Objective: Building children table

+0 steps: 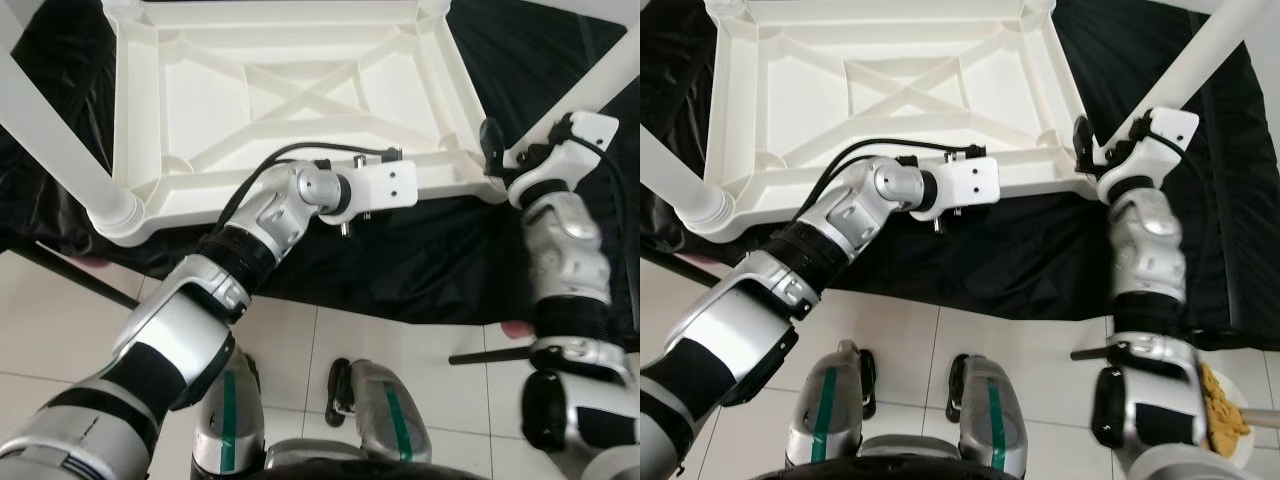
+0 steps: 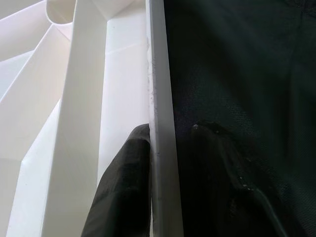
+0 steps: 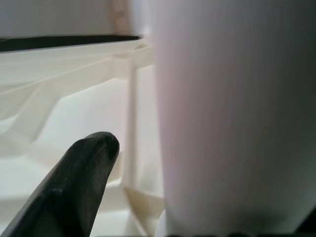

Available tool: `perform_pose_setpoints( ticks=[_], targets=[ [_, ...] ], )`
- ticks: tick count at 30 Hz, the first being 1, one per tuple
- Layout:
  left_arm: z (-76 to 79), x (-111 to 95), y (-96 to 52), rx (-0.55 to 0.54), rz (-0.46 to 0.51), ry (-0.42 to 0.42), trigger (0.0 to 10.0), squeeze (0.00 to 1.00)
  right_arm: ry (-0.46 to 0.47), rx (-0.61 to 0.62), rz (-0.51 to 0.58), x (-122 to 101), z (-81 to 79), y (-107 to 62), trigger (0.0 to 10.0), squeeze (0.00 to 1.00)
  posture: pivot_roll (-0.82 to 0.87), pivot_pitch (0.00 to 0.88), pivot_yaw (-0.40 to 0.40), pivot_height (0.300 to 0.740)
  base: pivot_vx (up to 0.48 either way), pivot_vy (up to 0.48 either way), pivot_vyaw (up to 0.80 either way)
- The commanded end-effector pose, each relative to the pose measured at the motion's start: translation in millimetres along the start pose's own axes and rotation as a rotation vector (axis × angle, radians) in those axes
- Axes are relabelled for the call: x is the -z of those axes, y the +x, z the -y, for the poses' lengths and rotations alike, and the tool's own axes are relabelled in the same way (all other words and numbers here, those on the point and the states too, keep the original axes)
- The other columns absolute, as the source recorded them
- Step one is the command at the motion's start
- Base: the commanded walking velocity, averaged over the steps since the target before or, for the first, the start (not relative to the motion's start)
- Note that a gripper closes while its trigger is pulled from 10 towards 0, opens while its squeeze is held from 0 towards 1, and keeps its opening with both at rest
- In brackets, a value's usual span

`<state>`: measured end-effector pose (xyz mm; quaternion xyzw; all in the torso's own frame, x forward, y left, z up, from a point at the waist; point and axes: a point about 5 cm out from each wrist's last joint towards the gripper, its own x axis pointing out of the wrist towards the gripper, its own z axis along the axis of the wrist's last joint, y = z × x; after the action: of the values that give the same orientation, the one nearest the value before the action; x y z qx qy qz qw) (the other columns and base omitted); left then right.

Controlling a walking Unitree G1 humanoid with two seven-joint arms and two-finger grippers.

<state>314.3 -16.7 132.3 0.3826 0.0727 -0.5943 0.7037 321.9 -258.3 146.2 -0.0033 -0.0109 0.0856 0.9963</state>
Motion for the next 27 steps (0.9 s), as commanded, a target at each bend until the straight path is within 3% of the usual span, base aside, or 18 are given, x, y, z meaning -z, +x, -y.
perform_pose_setpoints(
  ticks=[1,10,11,12,14,27],
  targets=[
    [12.6,14,5.5,0.062,-0.057,-0.033,10.0,0.0,0.0,-0.101,-0.005,0,-0.6,1.7,10.0,0.0,0.06,0.031,-0.072,0.74,0.0,0.0,0.0],
    [11.1,15,3.8,0.06,-0.061,-0.033,10.0,0.0,-0.022,-0.212,-0.064,6,13.8,-0.9,10.0,0.0,0.06,0.034,-0.066,0.74,0.0,0.0,0.0],
    [11.0,15,3.6,0.06,-0.061,-0.033,10.0,0.0,-0.007,-0.212,-0.071,8,16.0,-1.6,4.3,0.0,0.07,0.036,-0.067,0.74,0.0,0.0,0.0],
    [10.9,15,3.4,0.06,-0.062,-0.033,10.0,0.0,0.005,-0.221,-0.074,9,18.0,-2.0,0.4,0.0,0.07,0.036,-0.067,0.74,0.0,0.0,0.0],
    [10.6,16,3.2,0.059,-0.062,-0.033,10.0,0.0,0.011,-0.228,-0.084,13,19.5,-3.1,0.0,0.0,0.07,0.037,-0.066,0.74,0.0,0.0,0.0],
    [9.6,16,1.7,0.06,-0.066,-0.03,10.0,0.0,0.027,-0.268,-0.09,19,21.9,-8.6,0.0,0.0,0.07,0.035,-0.057,0.74,0.0,0.0,0.0]
  ],
)
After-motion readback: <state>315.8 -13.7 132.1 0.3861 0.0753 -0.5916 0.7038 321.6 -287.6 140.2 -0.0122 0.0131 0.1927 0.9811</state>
